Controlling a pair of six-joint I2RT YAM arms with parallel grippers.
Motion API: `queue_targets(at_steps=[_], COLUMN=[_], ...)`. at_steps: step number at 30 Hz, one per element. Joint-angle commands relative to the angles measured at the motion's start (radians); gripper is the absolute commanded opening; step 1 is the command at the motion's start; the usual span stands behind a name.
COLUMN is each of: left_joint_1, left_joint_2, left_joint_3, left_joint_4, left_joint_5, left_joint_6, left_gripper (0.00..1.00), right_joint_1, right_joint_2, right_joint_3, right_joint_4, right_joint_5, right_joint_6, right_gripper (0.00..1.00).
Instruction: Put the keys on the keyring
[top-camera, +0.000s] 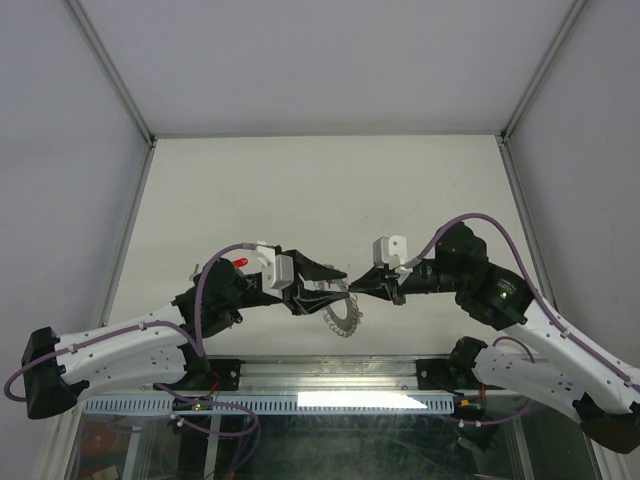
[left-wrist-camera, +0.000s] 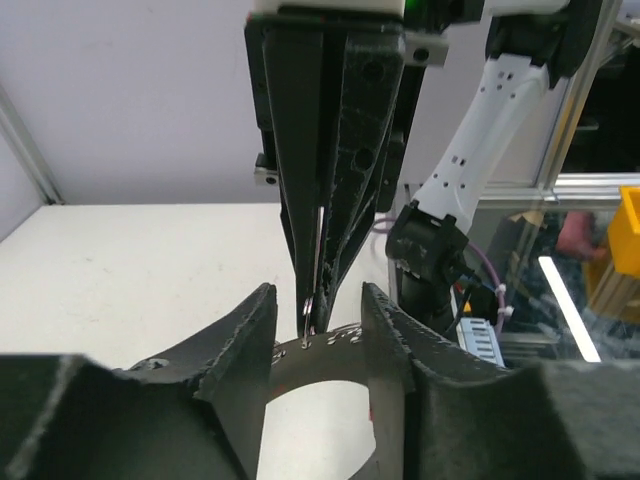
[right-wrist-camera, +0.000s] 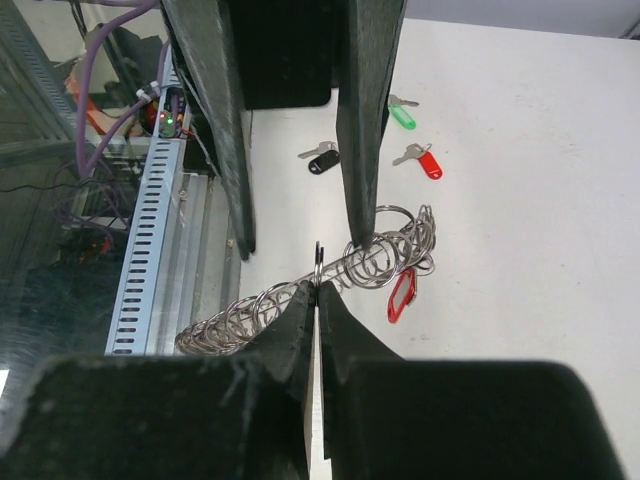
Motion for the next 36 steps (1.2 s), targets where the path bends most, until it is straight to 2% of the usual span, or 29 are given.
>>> queue_targets(at_steps=[1,3,6,12,15,26,31,36], left_joint_1=[-0.001,-0.001,-0.001,-0.001,-0.001,-0.001,-0.001,-0.001], left_joint_2=[-0.056,-0.076,-0.111,-0.163,-0.175,-0.182,-0.154,-0.122], left_joint_3=[0.055,0.057,0.060,0.050,0.043,0.035,0.039,0.056], left_joint_4=[0.082,0.069,0.026,-0.069,-0.087,-0.050,0.007,0.034], left_joint_5=[0.018,0.014,0.003,-0.033,-0.053,-0.076,-0.050,-0.013], left_joint_6=[-0.028,-0.035,-0.035,-0.020,-0.021,-0.020,-0.015,-0.001], left_gripper=[0.47,0.54,0.54,0.30,0.25,0.20,0.17,0.21], right_joint_1=[0.003,0.003,0.003,0.003,0.003,0.003,0.003,0.003], right_joint_2=[-0.053,-0.070,-0.090,-0.122,-0.130,-0.144,-0.139,-0.144], right_joint_3=[-0.020,-0.042,-0.065,-0.114,-0.132,-0.217,-0.228,-0.227], right_joint_4=[0.135,0.162,0.202,0.327,0.398,0.721,0.745,0.752], right_joint_5=[0.043,0.054,0.059,0.054,0.051,0.075,0.068,0.062], right_joint_6=[0.021,0.038,0.066,0.152,0.204,0.436,0.441,0.431], right_gripper=[0.00,0.00,0.00,0.00,0.00,0.00,0.00,0.00])
